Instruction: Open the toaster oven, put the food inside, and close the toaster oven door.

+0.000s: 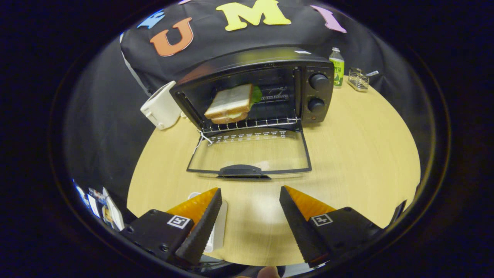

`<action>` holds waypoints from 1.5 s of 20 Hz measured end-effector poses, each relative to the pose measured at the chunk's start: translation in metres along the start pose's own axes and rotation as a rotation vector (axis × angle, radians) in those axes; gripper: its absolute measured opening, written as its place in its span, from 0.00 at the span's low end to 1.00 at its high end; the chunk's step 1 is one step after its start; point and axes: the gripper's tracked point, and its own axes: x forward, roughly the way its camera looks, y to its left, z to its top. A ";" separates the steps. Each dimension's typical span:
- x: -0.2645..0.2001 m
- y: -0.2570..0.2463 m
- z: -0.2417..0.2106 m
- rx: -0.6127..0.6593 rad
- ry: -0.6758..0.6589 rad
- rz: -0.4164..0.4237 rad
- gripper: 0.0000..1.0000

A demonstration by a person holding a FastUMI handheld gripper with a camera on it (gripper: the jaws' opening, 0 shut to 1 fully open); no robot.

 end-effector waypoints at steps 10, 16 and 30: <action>0.057 -0.013 -0.018 0.002 0.046 -0.082 0.98; 0.081 -0.007 -0.012 0.014 0.024 -0.094 0.99; 0.016 0.029 0.110 -0.079 -0.223 -0.049 0.99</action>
